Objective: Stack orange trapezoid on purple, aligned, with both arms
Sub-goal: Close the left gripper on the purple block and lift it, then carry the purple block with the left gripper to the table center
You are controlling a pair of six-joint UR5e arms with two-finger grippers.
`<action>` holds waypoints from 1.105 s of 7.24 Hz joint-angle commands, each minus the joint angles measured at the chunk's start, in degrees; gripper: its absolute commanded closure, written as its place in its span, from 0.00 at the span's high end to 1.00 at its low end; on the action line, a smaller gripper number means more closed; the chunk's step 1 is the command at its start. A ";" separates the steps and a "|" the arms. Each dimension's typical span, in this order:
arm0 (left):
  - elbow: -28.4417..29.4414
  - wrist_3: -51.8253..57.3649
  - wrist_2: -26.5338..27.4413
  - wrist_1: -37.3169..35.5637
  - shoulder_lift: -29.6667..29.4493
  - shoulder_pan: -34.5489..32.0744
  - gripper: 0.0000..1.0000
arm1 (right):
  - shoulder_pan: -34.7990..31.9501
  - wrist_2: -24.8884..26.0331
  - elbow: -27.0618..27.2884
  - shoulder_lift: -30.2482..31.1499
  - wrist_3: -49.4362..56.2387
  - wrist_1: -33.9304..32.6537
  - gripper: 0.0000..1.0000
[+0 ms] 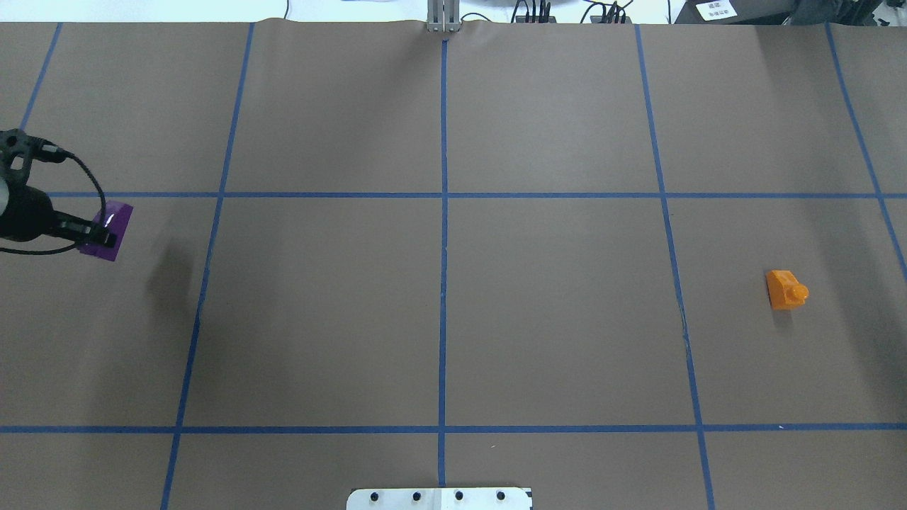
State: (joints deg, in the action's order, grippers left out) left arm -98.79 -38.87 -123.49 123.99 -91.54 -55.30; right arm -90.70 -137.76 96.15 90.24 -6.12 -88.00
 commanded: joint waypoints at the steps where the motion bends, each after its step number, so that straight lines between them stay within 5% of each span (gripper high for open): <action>1: -2.01 0.02 0.00 -15.44 -14.81 0.01 0.00 | 0.17 -0.23 0.44 0.11 -0.12 0.02 1.00; 3: -1.32 -0.33 3.22 -29.28 -28.99 6.64 0.00 | 0.34 -0.67 0.97 0.11 -0.38 0.37 1.00; 4: 1.73 -0.59 10.48 -29.85 -35.31 11.30 0.00 | 0.52 -0.50 0.70 0.46 -0.30 0.37 1.00; 8: 18.51 -2.44 15.21 -29.15 -51.34 19.25 0.00 | 1.93 -0.85 0.61 0.82 -2.39 0.37 1.00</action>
State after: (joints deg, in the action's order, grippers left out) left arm -85.02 -41.08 -109.36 94.70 -138.96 -37.83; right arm -89.02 -138.37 96.72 91.12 -7.12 -87.60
